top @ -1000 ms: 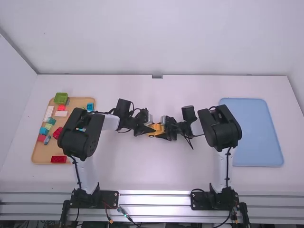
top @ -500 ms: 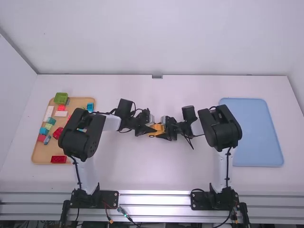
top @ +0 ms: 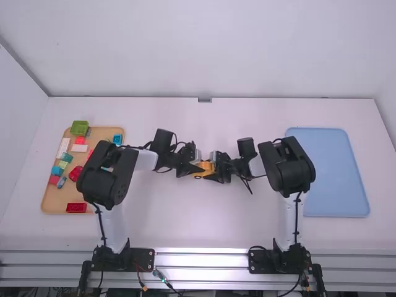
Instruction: Assemble lego blocks to make yellow taxi
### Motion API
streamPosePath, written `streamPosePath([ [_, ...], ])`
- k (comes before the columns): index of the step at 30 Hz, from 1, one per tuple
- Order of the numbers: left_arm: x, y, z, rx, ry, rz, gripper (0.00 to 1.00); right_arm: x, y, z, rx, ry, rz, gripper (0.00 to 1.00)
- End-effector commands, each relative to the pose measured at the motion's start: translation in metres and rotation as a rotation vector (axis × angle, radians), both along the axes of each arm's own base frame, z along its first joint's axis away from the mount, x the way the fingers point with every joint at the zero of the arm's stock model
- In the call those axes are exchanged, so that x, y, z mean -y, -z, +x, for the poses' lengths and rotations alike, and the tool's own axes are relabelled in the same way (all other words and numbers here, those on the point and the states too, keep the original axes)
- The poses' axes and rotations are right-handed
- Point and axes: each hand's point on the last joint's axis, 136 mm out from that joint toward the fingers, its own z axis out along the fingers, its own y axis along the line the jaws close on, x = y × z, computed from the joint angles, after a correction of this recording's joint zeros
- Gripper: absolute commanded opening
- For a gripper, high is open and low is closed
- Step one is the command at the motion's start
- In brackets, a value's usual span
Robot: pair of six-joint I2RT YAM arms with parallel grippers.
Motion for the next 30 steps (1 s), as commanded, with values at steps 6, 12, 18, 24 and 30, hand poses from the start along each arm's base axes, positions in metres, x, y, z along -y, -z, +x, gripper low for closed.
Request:
streamPosePath([
  [6,-0.004,0.065,-0.025,-0.109,-0.013,0.28,0.02,-0.004,0.0,0.0,-0.004,-0.014,0.011,0.51],
  [12,-0.01,0.074,-0.024,-0.093,-0.031,0.34,0.02,-0.002,0.0,0.001,-0.004,-0.007,0.012,0.52],
  [18,-0.01,0.068,-0.018,-0.107,-0.05,0.316,0.16,-0.002,0.0,0.001,-0.004,-0.009,0.011,0.53],
  [24,-0.005,0.058,-0.014,-0.11,-0.038,0.305,0.22,-0.001,0.0,0.001,-0.006,-0.006,0.011,0.54],
  [30,-0.005,0.053,-0.007,-0.118,-0.039,0.327,0.38,0.0,0.001,0.002,-0.011,-0.001,0.01,0.54],
])
